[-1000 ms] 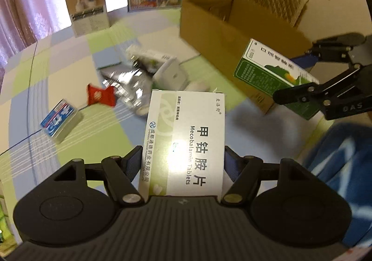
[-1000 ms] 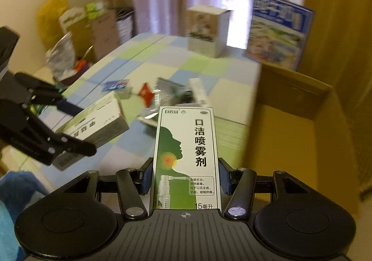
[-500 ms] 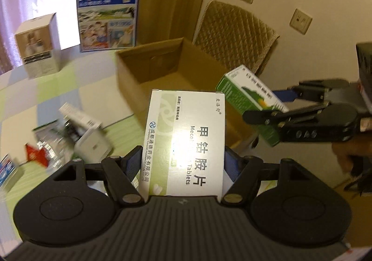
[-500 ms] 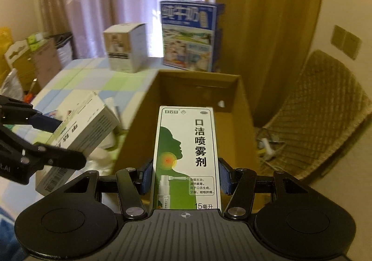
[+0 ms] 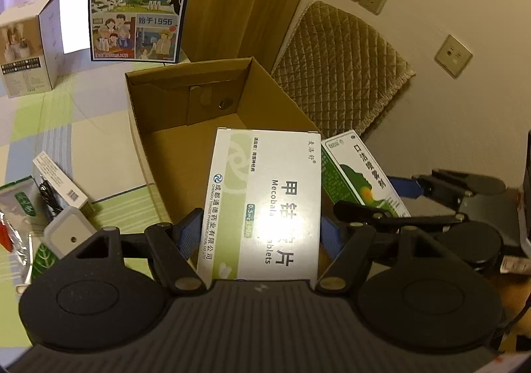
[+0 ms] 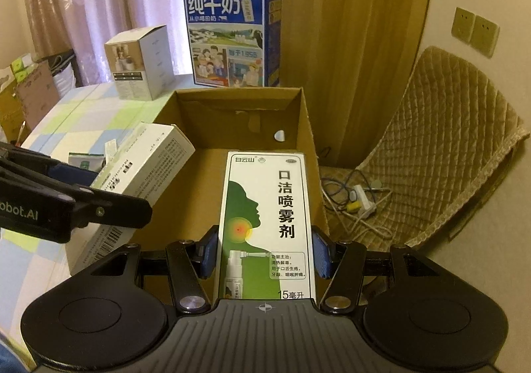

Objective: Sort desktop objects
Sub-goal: 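Open both tools to drop the two boxes into the cardboard box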

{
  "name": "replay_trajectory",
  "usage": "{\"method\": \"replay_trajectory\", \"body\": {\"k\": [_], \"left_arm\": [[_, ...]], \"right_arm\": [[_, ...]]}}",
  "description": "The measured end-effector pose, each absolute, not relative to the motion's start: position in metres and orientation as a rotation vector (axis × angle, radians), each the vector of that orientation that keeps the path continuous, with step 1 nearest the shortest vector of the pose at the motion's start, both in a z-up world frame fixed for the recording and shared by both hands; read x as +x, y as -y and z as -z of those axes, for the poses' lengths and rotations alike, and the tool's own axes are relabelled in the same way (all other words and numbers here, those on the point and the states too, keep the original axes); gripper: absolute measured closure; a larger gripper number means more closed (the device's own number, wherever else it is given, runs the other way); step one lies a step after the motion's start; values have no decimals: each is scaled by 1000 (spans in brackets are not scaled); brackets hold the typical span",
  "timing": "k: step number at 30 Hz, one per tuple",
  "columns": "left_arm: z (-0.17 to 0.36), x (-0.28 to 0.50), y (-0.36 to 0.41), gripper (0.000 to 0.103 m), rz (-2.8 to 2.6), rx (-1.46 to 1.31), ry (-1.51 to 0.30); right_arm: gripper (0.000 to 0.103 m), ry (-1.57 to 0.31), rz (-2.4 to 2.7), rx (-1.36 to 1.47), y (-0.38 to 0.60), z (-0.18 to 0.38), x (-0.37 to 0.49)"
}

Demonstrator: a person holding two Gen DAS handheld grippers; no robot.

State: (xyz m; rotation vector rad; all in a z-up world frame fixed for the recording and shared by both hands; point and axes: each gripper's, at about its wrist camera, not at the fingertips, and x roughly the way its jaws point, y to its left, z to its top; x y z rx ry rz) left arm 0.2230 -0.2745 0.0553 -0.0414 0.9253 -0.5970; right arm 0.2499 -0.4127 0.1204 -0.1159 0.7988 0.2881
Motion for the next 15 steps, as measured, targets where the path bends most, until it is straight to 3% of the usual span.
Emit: {"method": "replay_trajectory", "body": {"k": [15], "left_arm": [[-38,228,279,33,562,-36,-920]], "right_arm": [[50,-807,-309,-87,418,-113,259]]}}
